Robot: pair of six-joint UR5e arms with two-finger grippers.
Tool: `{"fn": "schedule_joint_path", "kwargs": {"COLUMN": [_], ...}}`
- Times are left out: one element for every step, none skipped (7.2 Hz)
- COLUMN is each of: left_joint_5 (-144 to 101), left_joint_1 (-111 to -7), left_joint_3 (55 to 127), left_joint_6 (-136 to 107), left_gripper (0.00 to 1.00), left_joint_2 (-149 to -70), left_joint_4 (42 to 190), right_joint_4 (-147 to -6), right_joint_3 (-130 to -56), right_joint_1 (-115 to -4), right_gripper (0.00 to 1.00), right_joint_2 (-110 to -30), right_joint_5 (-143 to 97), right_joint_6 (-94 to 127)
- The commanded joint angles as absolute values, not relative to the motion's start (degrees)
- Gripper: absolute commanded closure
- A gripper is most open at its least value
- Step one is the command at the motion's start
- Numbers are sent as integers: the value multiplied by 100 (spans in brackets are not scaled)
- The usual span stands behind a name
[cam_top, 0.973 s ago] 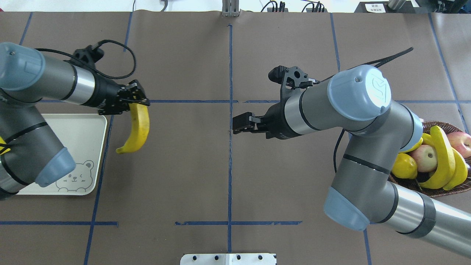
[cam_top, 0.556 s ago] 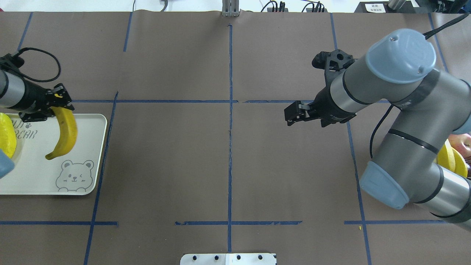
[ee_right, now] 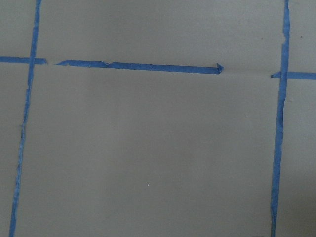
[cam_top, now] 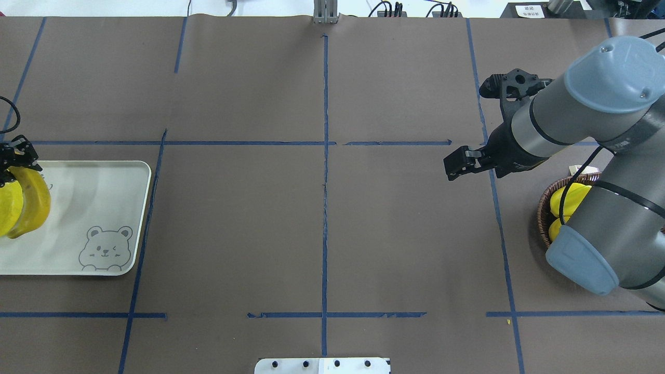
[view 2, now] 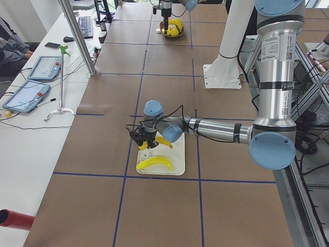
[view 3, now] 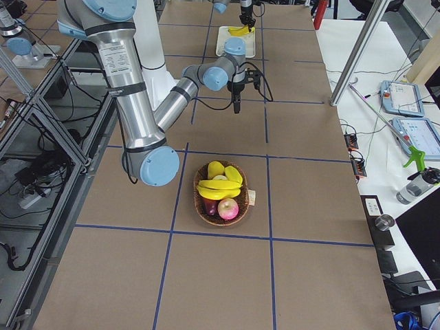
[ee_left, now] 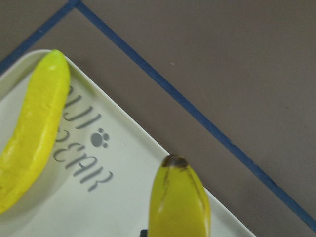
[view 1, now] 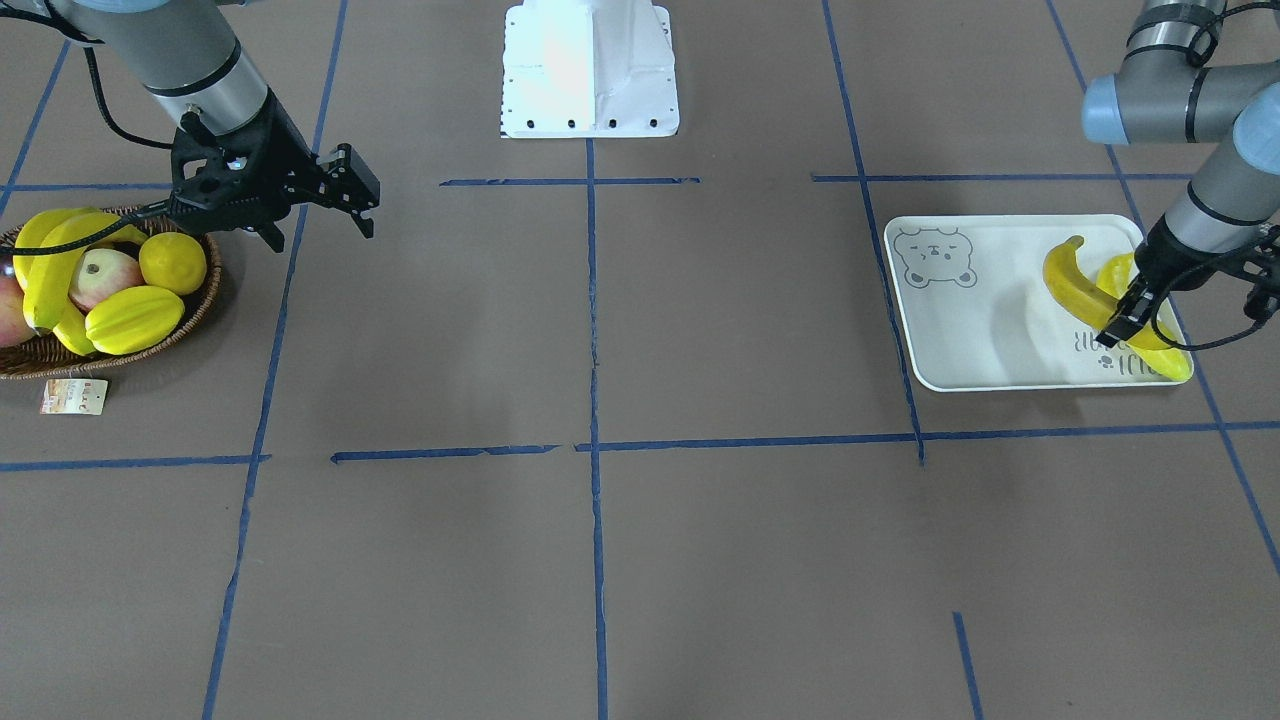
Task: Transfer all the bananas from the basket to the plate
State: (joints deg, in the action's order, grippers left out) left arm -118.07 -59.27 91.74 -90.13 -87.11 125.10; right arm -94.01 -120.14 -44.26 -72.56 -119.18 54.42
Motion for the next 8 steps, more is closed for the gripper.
{"fn": "schedule_joint_path", "kwargs": {"left_joint_5": [-11786, -11830, -12204, -12756, -12866, -12754, -12753, -12736], "left_joint_1": [-5941, -6037, -6221, -6649, -6662, -6575, -6470, -6295], "left_joint_3": [8815, 8911, 9217, 9663, 10138, 10386, 10580, 10773], "left_joint_6": [-8939, -8843, -8642, -8413, -8411, -8411, -8429, -8472], "left_gripper": [1, 0, 0, 0, 0, 0, 0, 0], "left_joint_2": [-8736, -8728, -8710, -8710, -8745, -8910, -9034, -9053], "left_joint_4": [12902, 12894, 12841, 12806, 12814, 12832, 12867, 12876], "right_joint_4": [-9413, -9413, -9413, -9413, -9361, -9326, -9203, -8567], "right_joint_3": [-12076, -12085, -12111, -12425, -12637, -12804, -12980, -13025], "right_joint_1": [-4447, -4473, -4595, -4640, -4780, -4920, -4931, -4931], "right_gripper": [1, 1, 1, 1, 1, 1, 1, 1], "right_joint_2": [-7286, -7347, -7487, -7984, -8546, -9065, -9471, -10058], "right_joint_5": [-11918, -11918, -11927, -11927, -11909, -11866, -11830, -11830], "right_joint_6": [5423, 5423, 5353, 4865, 4269, 3915, 3929, 3964]}}
